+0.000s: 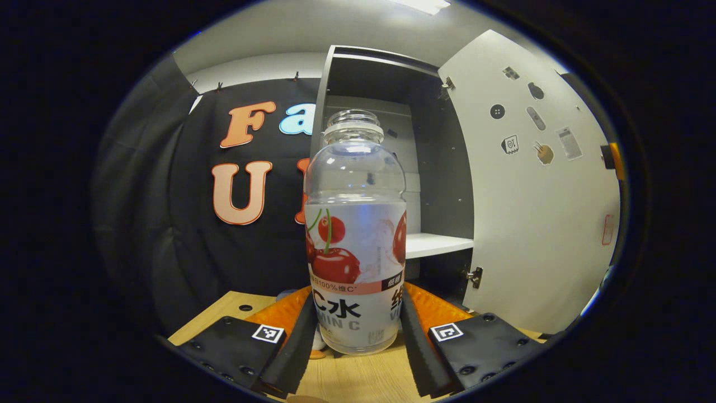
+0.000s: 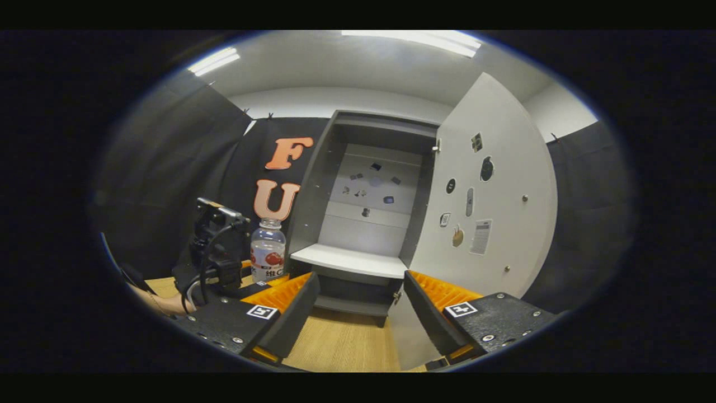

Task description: Open the cabinet door with the right hand, grasp the bottle in the cabinet with the left hand and place it on the coaster, then close the cabinet door with the right hand.

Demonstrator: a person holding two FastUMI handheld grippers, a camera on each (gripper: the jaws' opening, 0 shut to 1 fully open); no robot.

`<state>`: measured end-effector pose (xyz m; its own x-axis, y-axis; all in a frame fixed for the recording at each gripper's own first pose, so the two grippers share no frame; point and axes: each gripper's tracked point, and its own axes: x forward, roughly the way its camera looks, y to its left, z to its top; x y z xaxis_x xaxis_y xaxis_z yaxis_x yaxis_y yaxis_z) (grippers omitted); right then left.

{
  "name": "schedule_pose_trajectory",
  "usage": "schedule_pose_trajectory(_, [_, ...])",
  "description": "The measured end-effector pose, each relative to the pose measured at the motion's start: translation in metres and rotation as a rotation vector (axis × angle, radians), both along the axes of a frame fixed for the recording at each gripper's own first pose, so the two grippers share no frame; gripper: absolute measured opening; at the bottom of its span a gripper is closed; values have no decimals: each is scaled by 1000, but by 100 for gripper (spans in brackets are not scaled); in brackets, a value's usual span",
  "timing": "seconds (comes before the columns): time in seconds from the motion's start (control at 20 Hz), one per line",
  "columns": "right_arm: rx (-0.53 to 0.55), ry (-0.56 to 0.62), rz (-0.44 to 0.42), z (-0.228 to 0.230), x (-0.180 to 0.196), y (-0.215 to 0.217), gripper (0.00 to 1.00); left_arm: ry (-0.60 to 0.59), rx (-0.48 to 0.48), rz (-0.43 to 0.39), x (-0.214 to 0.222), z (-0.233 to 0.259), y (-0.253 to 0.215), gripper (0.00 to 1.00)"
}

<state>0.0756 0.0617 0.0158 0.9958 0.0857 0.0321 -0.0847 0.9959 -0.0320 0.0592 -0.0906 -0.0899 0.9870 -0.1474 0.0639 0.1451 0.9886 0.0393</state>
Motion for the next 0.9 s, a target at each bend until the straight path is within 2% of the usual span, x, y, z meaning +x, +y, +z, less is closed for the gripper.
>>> schedule_pose_trajectory(0.2, [-16, -3, -9, -13, 10, 24, 94, 4, 45, -31, -12, -34, 6, 80])
schedule_pose_trajectory(0.4, [31, 37, -25, -35, 23, 42, 97, 9, 90, -84, -23, -75, 9, 80])
schedule_pose_trajectory(0.55, [46, 66, -65, -48, 28, 44, 95, 37, 97, -110, -32, -111, 18, 80])
schedule_pose_trajectory(0.7, [33, 113, -115, -63, 33, 44, 95, 71, 89, -101, -38, -140, 35, 80])
schedule_pose_trajectory(0.9, [86, 135, -143, -73, 32, 54, 95, 95, 94, -78, -45, -170, 57, 80])
